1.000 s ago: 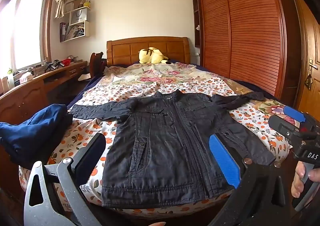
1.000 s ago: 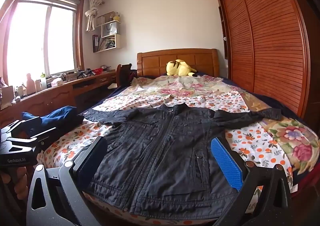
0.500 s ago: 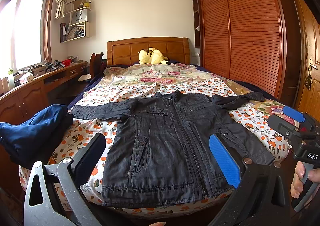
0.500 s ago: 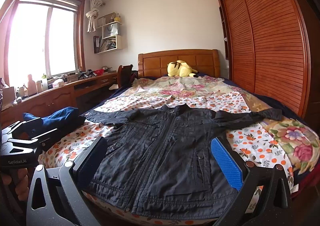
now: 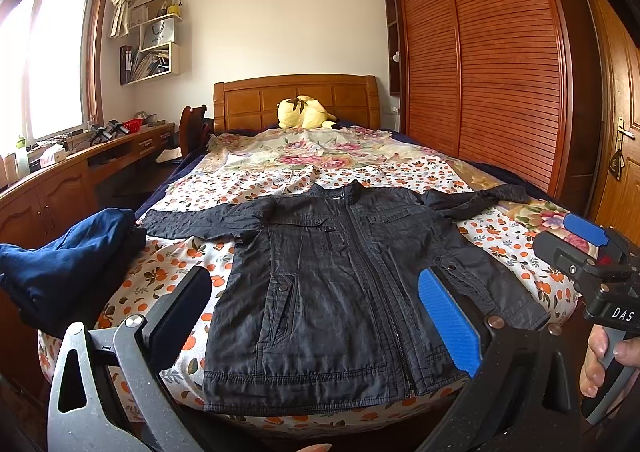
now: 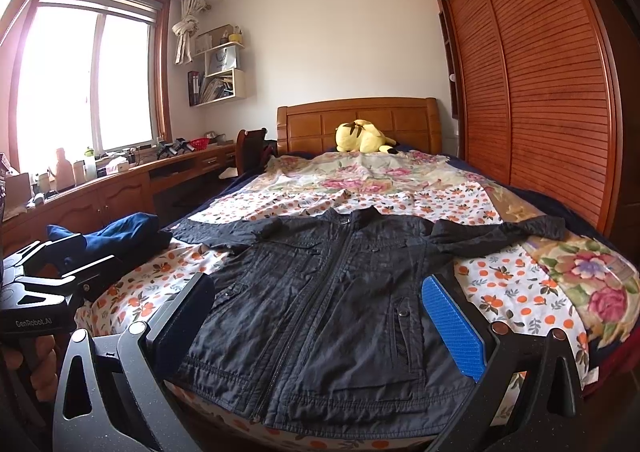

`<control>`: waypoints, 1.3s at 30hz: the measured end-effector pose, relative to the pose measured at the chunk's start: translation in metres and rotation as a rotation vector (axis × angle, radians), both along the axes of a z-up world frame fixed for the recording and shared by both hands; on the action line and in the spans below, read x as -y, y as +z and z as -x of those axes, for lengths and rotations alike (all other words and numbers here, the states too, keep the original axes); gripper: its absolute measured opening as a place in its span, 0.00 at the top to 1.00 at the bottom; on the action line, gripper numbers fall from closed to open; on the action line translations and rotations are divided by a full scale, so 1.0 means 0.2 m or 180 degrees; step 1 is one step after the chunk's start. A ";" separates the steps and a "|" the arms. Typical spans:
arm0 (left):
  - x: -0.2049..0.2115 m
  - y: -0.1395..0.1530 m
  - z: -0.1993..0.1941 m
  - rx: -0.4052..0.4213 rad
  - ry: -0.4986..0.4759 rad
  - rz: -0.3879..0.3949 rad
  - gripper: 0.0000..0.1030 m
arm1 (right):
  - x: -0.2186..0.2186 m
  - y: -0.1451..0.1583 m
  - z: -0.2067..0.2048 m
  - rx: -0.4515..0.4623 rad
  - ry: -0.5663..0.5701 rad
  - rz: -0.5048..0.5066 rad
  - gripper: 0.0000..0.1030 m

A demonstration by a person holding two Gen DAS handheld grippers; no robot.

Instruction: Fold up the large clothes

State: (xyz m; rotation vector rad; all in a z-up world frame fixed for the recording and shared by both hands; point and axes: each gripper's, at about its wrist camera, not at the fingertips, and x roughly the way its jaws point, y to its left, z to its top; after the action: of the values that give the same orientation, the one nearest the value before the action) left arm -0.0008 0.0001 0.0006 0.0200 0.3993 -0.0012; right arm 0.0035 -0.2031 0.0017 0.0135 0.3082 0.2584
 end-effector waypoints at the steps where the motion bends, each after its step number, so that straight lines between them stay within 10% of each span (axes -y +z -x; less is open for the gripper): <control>1: 0.01 0.01 0.01 -0.0003 0.0000 0.0001 0.00 | 0.00 0.00 0.00 -0.0003 0.0004 -0.0003 0.00; 39: 0.04 0.04 0.03 0.0026 -0.0011 0.0004 0.00 | 0.00 0.00 0.01 0.0004 0.0014 -0.0031 0.00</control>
State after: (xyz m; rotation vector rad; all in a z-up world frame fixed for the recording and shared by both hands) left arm -0.0071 -0.0071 0.0088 0.0195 0.3912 -0.0047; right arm 0.0018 -0.2037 0.0022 0.0222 0.3057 0.2644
